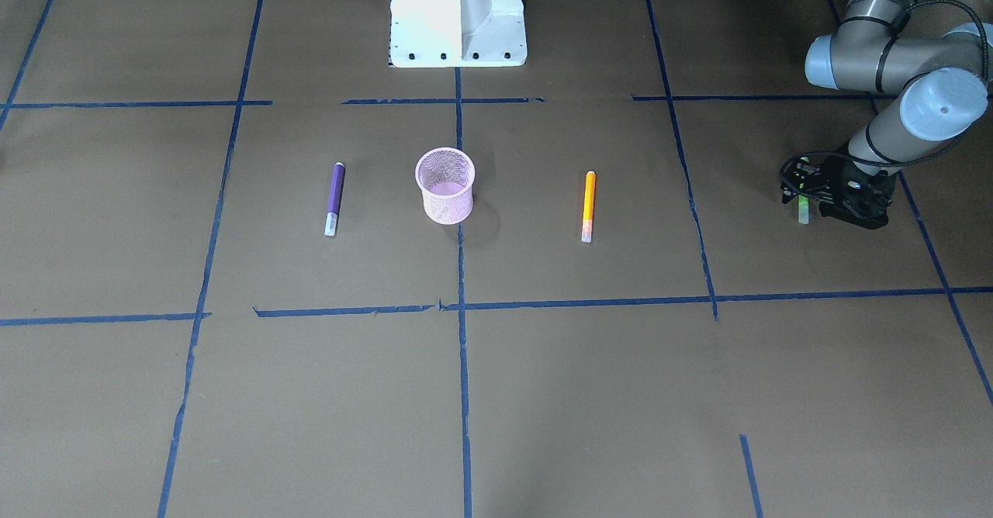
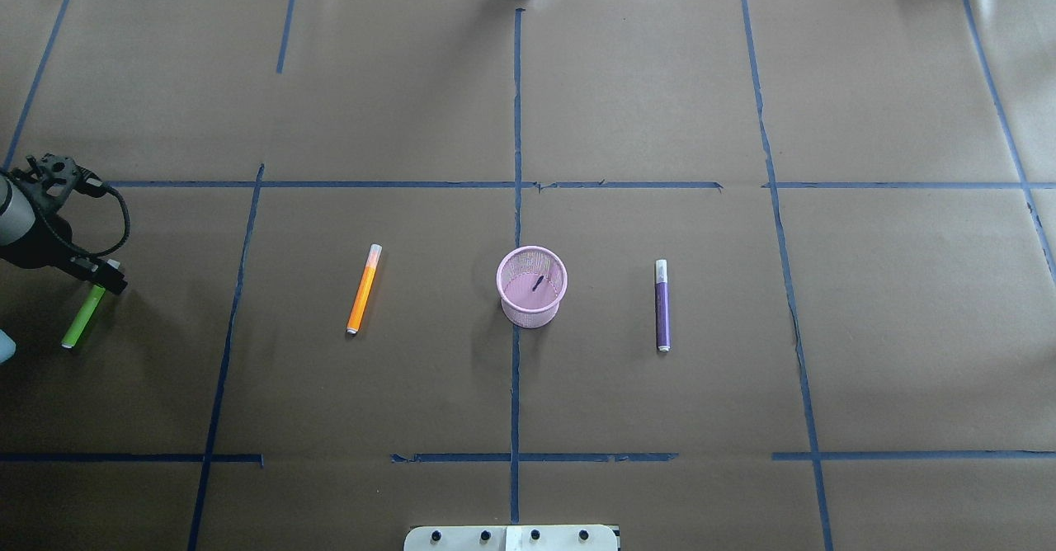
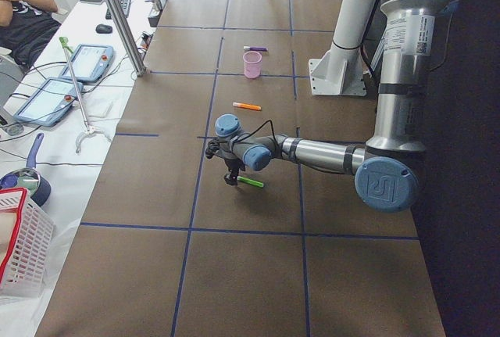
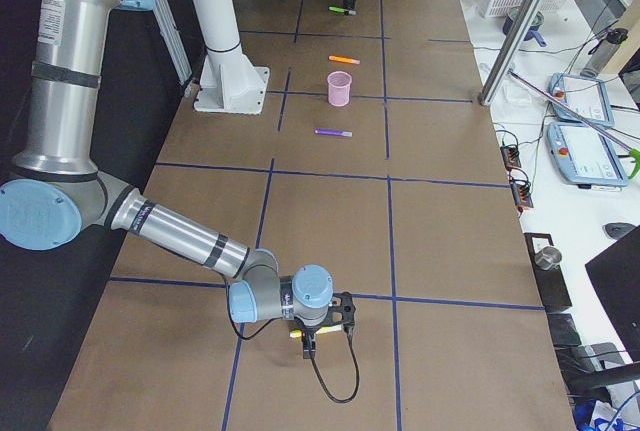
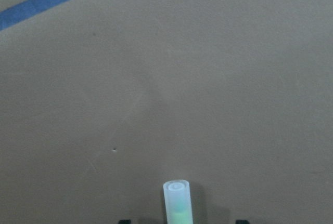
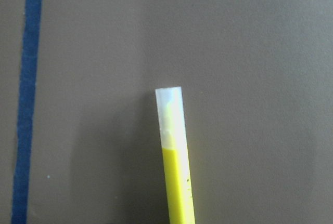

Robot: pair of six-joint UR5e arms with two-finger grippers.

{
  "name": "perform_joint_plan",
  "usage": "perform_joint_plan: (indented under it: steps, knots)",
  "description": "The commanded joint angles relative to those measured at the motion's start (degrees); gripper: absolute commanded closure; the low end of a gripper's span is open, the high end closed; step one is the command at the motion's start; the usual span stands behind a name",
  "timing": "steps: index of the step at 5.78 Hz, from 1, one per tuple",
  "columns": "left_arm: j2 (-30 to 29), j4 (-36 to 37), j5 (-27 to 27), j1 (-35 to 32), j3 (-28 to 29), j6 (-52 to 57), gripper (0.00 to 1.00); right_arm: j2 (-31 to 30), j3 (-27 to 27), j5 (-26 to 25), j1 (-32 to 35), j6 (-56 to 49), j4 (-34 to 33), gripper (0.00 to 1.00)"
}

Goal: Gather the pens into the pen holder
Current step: 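Close the left gripper on the green marker while right grips yellow marker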

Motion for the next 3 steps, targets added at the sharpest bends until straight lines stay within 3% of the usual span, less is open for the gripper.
perform_joint_plan:
  steps: [1,3]
  knots:
    - [0.0,0.0,0.0,0.0,0.0,0.1,0.49,0.1,0.0,0.0,0.0,0.0,0.0,0.00]
    - [0.1,0.0,0.0,0.0,0.0,0.1,0.82,0.1,0.0,0.0,0.0,0.1,0.0,0.00]
